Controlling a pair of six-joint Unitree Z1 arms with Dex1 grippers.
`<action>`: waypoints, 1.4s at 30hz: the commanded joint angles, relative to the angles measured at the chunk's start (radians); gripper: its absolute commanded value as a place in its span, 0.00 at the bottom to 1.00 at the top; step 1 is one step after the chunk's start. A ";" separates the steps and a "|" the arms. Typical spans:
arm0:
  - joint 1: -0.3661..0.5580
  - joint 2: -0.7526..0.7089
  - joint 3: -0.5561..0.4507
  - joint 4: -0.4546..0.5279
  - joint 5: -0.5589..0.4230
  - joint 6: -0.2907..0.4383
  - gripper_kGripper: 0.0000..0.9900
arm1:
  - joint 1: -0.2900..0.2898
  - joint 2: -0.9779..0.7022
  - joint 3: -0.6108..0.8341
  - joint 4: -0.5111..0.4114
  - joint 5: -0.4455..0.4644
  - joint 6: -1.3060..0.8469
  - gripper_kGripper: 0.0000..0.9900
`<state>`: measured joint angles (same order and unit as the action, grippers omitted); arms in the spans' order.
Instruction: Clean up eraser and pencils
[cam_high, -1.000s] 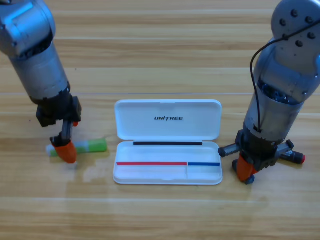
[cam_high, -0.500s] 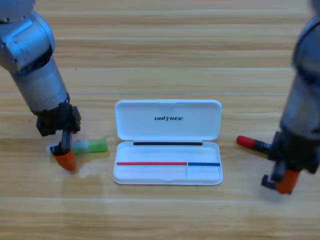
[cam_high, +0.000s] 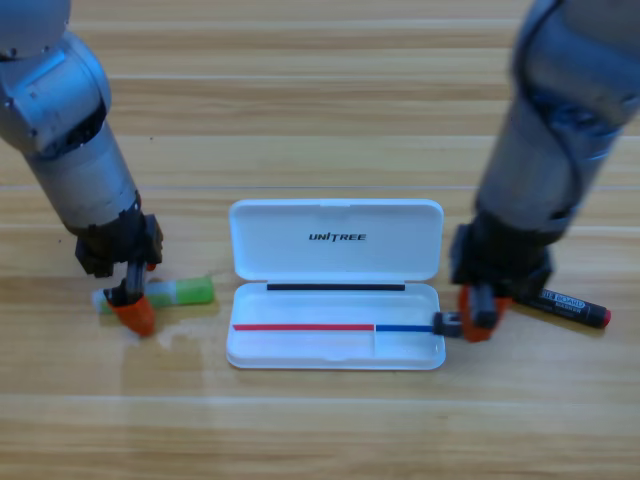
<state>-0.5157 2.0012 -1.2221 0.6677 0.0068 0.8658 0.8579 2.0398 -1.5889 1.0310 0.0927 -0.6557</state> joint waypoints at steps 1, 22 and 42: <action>-0.014 0.045 0.021 -0.023 0.022 0.004 0.77 | 0.058 0.140 -0.068 0.015 -0.001 -0.030 0.00; -0.035 0.022 0.030 -0.050 0.050 0.070 0.04 | 0.066 0.237 -0.187 0.011 -0.070 -0.035 0.00; -0.037 -0.041 -0.002 0.024 0.070 0.039 0.00 | 0.066 0.241 -0.181 0.011 -0.079 -0.033 0.34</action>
<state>-0.5365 1.9925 -1.2129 0.6595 0.0593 0.9197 0.9007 2.2367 -1.7768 1.0311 0.0358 -0.6797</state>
